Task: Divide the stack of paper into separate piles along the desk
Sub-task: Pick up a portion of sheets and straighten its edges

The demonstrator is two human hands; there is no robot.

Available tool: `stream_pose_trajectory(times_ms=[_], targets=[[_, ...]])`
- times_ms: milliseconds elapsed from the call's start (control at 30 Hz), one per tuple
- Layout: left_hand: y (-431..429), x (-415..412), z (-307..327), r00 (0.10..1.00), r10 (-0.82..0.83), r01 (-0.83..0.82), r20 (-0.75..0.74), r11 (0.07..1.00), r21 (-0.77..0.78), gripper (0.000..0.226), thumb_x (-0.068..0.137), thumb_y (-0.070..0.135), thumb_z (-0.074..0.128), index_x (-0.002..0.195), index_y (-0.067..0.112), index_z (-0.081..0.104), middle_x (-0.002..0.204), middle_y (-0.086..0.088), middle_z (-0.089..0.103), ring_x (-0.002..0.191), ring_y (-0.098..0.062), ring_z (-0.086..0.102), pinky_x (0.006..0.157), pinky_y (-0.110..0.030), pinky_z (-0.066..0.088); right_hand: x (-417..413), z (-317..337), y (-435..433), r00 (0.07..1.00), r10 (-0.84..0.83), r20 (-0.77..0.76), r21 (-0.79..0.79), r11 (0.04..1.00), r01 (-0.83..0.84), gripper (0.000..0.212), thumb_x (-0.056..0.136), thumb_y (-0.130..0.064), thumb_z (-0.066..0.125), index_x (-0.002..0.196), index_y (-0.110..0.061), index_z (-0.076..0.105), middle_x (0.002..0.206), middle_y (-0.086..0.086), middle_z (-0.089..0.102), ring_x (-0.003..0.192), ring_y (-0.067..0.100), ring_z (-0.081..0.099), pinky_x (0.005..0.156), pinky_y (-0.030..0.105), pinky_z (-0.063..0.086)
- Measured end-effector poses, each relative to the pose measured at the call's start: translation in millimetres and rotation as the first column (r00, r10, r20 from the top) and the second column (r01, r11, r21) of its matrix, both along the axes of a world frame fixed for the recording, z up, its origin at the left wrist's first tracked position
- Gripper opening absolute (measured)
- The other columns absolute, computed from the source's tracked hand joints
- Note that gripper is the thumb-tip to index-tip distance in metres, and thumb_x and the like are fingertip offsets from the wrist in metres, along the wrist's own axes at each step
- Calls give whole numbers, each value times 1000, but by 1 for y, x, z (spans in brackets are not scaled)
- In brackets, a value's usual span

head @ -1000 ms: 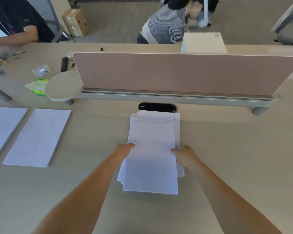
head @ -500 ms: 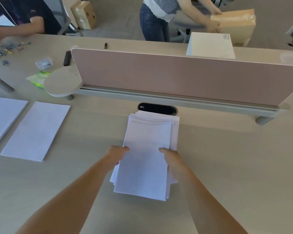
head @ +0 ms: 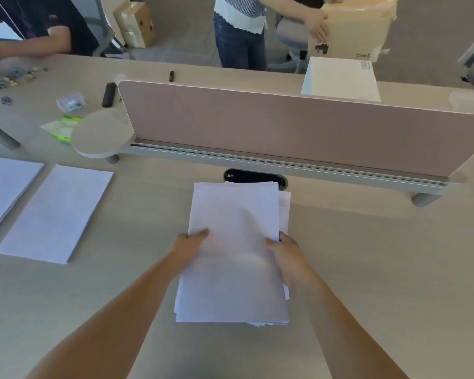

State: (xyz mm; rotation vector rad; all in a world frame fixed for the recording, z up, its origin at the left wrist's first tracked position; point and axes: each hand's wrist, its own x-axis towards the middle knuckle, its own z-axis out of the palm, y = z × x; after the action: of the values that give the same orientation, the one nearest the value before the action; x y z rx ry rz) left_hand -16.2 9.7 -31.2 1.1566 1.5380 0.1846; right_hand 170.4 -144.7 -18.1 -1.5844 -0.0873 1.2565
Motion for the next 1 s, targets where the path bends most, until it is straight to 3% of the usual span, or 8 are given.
stream_pose_trajectory(times_ms=[133, 233, 333, 467, 567, 700, 800, 1000], targets=[[2, -5, 26, 990, 6, -3, 139, 1000, -20, 43, 82, 45, 73, 108, 11, 69, 100, -10, 73, 91, -28, 72, 76, -37, 58, -5, 19, 3, 999, -35, -20, 81, 996, 37, 16, 75, -13, 70, 85, -23, 78, 89, 5, 71, 77, 23, 60, 74, 37, 50], [5, -14, 47, 971, -28, 2, 237, 994, 109, 24, 88, 32, 70, 100, 12, 73, 90, -5, 75, 94, -30, 72, 90, -43, 56, -24, 31, 12, 992, -78, 101, 145, 987, 63, 20, 84, -21, 70, 102, -27, 73, 101, -3, 75, 94, 22, 69, 90, 40, 54], [12, -35, 70, 952, -46, -46, 303, 955, 292, 12, 86, 31, 71, 81, 20, 74, 75, 7, 75, 83, -25, 73, 83, -43, 57, -54, 51, 27, 984, -67, 164, 250, 968, 24, 18, 94, -19, 65, 107, -31, 69, 101, -13, 75, 97, 10, 69, 88, 30, 53], [23, -75, 101, 948, -22, -123, 318, 895, 429, 24, 88, 35, 69, 76, 15, 74, 77, -2, 75, 68, -16, 69, 71, -39, 57, -86, 75, 56, 989, -29, 143, 301, 953, -16, 14, 91, -22, 70, 105, -23, 73, 105, -4, 77, 103, 19, 71, 93, 38, 55], [31, -108, 116, 930, 1, -187, 368, 863, 469, 27, 87, 31, 71, 73, 9, 70, 78, -8, 71, 67, -15, 66, 67, -32, 53, -113, 87, 80, 989, -17, 149, 334, 942, -34, 7, 92, -18, 69, 95, -22, 75, 98, -3, 78, 97, 19, 72, 88, 37, 57], [54, -159, 110, 936, -31, -139, 350, 883, 449, 19, 81, 21, 79, 92, 7, 72, 69, 15, 74, 64, 3, 68, 59, -15, 51, -148, 85, 97, 959, 30, 283, 321, 939, -124, 9, 92, -20, 70, 87, -27, 74, 88, -8, 75, 83, 14, 71, 78, 30, 56], [65, -194, 102, 948, -112, -37, 297, 890, 454, 16, 78, 10, 80, 89, 18, 71, 67, 25, 72, 64, 11, 66, 57, -5, 47, -170, 75, 96, 935, 113, 336, 243, 949, -202, 12, 88, -17, 75, 86, -29, 72, 84, -12, 75, 78, 2, 72, 76, 27, 55], [74, -218, 96, 933, -134, -14, 335, 914, 405, 11, 67, 32, 82, 77, 29, 78, 76, 9, 74, 70, -14, 66, 68, -26, 48, -203, 81, 107, 931, 91, 353, 177, 971, -162, 14, 83, -14, 79, 74, -25, 76, 75, -6, 76, 72, 12, 72, 74, 36, 57]])
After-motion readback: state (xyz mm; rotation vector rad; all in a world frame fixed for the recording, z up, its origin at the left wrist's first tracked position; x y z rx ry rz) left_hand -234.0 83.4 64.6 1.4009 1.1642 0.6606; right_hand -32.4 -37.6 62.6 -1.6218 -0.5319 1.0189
